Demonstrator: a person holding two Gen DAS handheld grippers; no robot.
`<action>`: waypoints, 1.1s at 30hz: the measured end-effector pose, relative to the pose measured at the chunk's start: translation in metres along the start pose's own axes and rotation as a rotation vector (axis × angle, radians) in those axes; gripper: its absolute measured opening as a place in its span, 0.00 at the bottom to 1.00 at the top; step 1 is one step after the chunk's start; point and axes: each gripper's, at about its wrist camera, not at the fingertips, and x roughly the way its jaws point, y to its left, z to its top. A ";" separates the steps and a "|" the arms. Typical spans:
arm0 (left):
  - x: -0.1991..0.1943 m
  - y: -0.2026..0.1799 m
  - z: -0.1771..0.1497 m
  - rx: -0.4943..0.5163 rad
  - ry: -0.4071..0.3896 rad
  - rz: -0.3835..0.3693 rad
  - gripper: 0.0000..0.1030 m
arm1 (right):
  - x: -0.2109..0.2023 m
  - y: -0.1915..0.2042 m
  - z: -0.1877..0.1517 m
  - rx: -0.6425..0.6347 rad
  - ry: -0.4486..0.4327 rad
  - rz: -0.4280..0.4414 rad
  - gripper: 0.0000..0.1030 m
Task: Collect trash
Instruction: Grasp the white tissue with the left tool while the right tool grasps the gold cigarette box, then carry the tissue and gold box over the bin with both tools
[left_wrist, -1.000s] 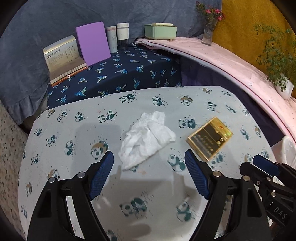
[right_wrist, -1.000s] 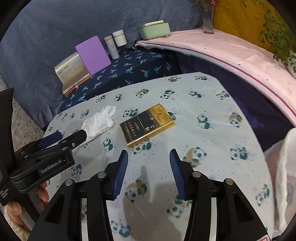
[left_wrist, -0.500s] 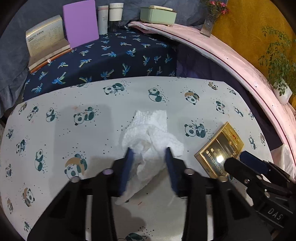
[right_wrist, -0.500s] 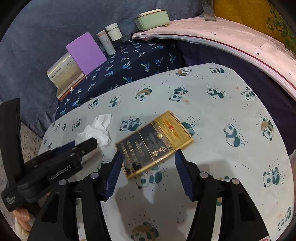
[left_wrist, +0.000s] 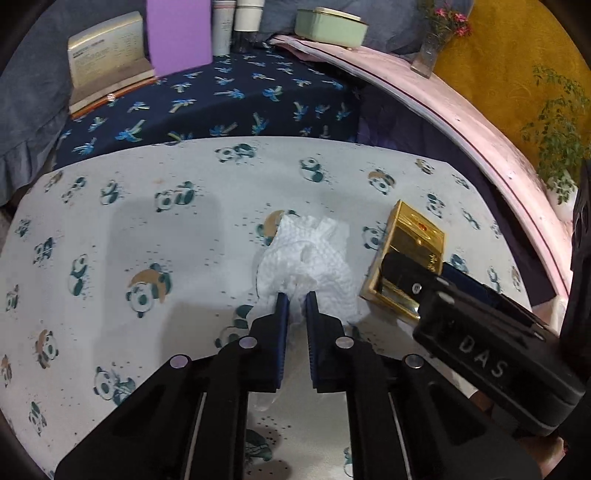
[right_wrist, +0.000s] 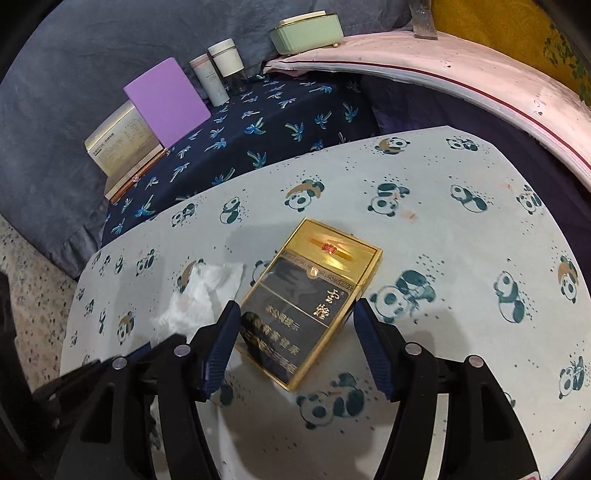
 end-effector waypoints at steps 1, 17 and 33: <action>0.000 0.003 0.001 -0.013 -0.002 0.008 0.09 | 0.003 0.003 0.002 0.005 -0.004 -0.007 0.64; -0.009 0.010 -0.005 -0.037 -0.006 0.049 0.09 | 0.004 0.023 -0.017 -0.170 -0.041 -0.160 0.57; -0.066 -0.093 -0.050 0.077 -0.016 -0.078 0.09 | -0.114 -0.057 -0.065 -0.031 -0.108 -0.154 0.56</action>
